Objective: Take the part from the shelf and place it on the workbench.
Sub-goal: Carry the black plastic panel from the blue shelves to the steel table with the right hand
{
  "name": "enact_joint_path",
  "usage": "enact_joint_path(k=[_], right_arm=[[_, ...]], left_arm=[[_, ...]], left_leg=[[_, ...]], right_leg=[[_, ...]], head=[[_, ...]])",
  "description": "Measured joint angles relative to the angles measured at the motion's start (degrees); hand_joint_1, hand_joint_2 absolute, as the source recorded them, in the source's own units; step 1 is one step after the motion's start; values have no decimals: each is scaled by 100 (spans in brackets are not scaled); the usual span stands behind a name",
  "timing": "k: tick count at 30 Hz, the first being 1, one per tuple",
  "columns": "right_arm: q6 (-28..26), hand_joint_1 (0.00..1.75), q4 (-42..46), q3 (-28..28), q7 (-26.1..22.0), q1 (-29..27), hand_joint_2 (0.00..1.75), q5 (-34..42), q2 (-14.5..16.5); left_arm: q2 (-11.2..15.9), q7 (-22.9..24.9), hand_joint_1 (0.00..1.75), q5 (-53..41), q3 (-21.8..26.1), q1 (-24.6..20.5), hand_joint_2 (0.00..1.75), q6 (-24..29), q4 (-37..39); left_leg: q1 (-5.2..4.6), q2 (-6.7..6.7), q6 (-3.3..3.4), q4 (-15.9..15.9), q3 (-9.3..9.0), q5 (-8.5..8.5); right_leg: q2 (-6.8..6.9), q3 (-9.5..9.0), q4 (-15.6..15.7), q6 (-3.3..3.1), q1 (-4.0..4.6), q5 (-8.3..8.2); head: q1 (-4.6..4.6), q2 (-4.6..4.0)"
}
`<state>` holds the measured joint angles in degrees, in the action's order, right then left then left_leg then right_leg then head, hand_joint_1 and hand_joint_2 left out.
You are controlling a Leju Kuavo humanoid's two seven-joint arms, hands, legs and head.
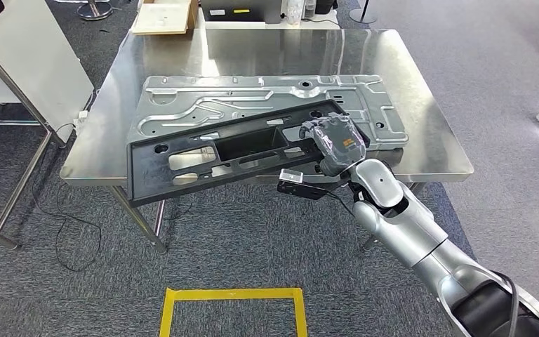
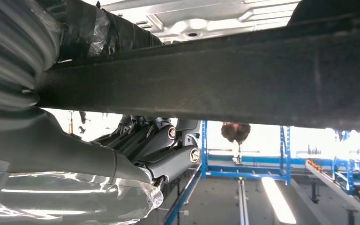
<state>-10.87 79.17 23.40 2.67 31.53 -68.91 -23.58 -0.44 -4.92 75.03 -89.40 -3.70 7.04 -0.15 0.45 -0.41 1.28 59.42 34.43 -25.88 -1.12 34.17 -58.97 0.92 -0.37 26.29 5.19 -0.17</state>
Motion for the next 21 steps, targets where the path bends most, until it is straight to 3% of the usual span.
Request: enact_joint_path(k=[21], right_arm=[[8,175,-63,-41,-114,-107,175,120,-116]], left_arm=[[-2,36,0,-120,-6,2,175,-2,-1]], left_leg=[[0,1,0,-1,0,0]], right_leg=[[0,0,0,0,1,0]], head=[[-1,0]])
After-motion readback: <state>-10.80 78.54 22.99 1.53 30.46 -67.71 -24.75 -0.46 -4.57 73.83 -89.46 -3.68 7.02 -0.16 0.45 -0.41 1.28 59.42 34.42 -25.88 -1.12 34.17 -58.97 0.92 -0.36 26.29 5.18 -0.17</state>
